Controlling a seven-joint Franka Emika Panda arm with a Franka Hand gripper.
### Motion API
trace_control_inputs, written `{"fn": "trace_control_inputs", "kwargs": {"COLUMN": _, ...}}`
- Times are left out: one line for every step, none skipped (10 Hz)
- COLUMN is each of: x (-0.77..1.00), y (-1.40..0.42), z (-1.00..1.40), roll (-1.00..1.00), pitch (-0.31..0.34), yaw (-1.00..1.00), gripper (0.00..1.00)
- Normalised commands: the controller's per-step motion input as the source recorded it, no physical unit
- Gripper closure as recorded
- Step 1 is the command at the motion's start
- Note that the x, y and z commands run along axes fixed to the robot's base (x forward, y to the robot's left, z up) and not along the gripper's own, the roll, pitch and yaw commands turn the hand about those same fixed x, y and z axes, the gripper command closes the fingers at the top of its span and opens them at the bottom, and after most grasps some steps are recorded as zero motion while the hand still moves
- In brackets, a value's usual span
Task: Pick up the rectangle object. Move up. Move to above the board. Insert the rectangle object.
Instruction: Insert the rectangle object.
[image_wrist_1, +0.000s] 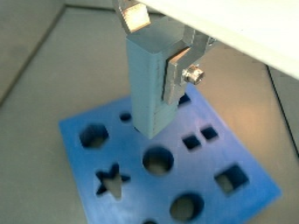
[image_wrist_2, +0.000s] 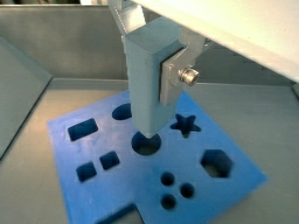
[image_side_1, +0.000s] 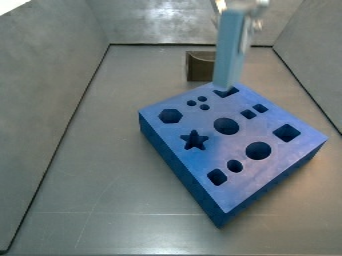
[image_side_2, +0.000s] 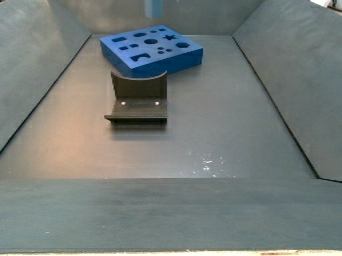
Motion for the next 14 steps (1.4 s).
{"fn": "trace_control_inputs", "kwargs": {"x": 0.77, "y": -0.85, "z": -0.64, "roll": 0.08, "pitch": -0.149, "yaw": 0.00, "gripper": 1.00}}
{"fn": "trace_control_inputs", "kwargs": {"x": 0.73, "y": -0.87, "z": -0.70, "roll": 0.08, "pitch": -0.209, "yaw": 0.00, "gripper": 1.00}}
{"fn": "trace_control_inputs", "kwargs": {"x": 0.22, "y": -0.28, "z": -0.11, "roll": 0.00, "pitch": 0.020, "yaw": -0.02, "gripper": 1.00}}
{"fn": "trace_control_inputs", "kwargs": {"x": 0.46, "y": 0.00, "z": 0.03, "roll": 0.00, "pitch": 0.414, "yaw": -0.05, "gripper": 1.00}}
{"fn": "trace_control_inputs", "kwargs": {"x": 1.00, "y": 0.00, "z": 0.32, "roll": -0.40, "pitch": 0.297, "yaw": -0.05, "gripper": 1.00}}
{"fn": "trace_control_inputs", "kwargs": {"x": 1.00, "y": 0.00, "z": 0.28, "roll": -0.41, "pitch": 0.100, "yaw": -0.11, "gripper": 1.00}}
{"fn": "trace_control_inputs", "kwargs": {"x": 1.00, "y": 0.00, "z": 0.15, "roll": -0.49, "pitch": 0.123, "yaw": -0.13, "gripper": 1.00}}
{"fn": "trace_control_inputs", "kwargs": {"x": 0.89, "y": 0.00, "z": 0.00, "roll": -0.42, "pitch": 0.171, "yaw": -0.22, "gripper": 1.00}}
{"fn": "trace_control_inputs", "kwargs": {"x": 0.42, "y": 0.00, "z": 0.07, "roll": 0.00, "pitch": 0.537, "yaw": -0.33, "gripper": 1.00}}
{"fn": "trace_control_inputs", "kwargs": {"x": 0.04, "y": 0.00, "z": 0.00, "roll": 0.00, "pitch": 0.034, "yaw": 0.00, "gripper": 1.00}}
{"fn": "trace_control_inputs", "kwargs": {"x": 0.00, "y": -0.04, "z": -0.18, "roll": 0.11, "pitch": -0.297, "yaw": 0.00, "gripper": 1.00}}
{"fn": "trace_control_inputs", "kwargs": {"x": 0.48, "y": -0.38, "z": -0.22, "roll": 0.75, "pitch": -0.209, "yaw": -0.40, "gripper": 1.00}}
{"fn": "trace_control_inputs", "kwargs": {"x": 0.31, "y": -0.29, "z": -0.30, "roll": 0.96, "pitch": -0.283, "yaw": -0.57, "gripper": 1.00}}
{"fn": "trace_control_inputs", "kwargs": {"x": 0.27, "y": -0.37, "z": -0.09, "roll": 0.89, "pitch": -0.206, "yaw": -0.49, "gripper": 1.00}}
